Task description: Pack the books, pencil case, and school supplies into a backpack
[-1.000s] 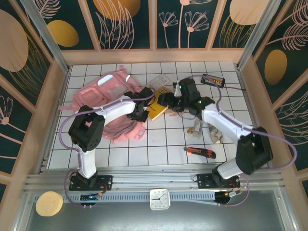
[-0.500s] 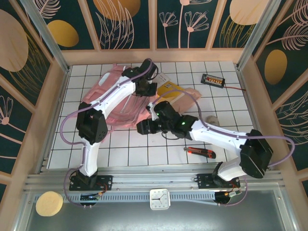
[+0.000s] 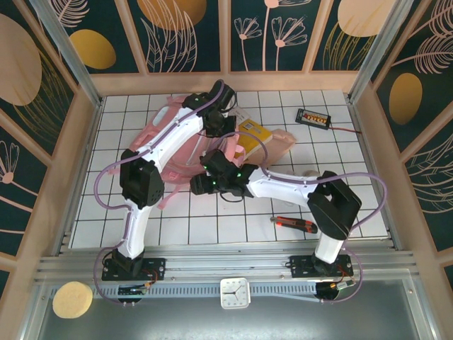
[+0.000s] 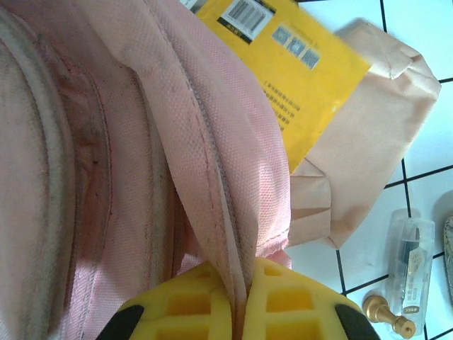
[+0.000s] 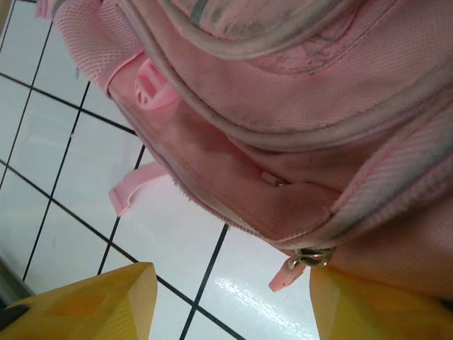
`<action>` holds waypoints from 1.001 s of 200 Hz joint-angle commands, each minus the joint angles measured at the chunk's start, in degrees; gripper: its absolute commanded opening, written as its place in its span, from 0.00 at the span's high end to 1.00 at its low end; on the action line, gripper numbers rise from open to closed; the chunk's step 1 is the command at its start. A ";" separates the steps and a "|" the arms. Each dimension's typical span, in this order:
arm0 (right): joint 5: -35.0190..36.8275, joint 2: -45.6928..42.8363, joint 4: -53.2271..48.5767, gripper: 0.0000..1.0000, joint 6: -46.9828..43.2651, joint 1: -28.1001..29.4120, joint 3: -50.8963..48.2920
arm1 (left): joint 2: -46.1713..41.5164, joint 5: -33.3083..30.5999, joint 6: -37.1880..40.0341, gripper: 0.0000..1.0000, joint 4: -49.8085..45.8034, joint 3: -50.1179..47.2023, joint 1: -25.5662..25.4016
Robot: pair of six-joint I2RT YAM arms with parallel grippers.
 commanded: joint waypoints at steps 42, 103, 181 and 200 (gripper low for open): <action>7.42 5.88 -9.12 0.46 3.19 -1.22 7.11 | 1.43 1.38 -1.97 1.00 -2.04 5.68 -0.17; 12.76 8.24 -14.44 0.80 3.96 -1.22 10.70 | 3.93 1.74 -1.78 1.00 -4.53 11.09 -0.13; 7.00 6.65 -14.41 1.00 3.83 3.00 9.19 | 7.69 2.65 -5.04 1.00 -3.57 18.01 -0.13; 4.19 10.09 -14.42 1.00 2.29 4.40 12.53 | 8.42 3.97 -6.88 1.00 -2.41 18.73 -0.17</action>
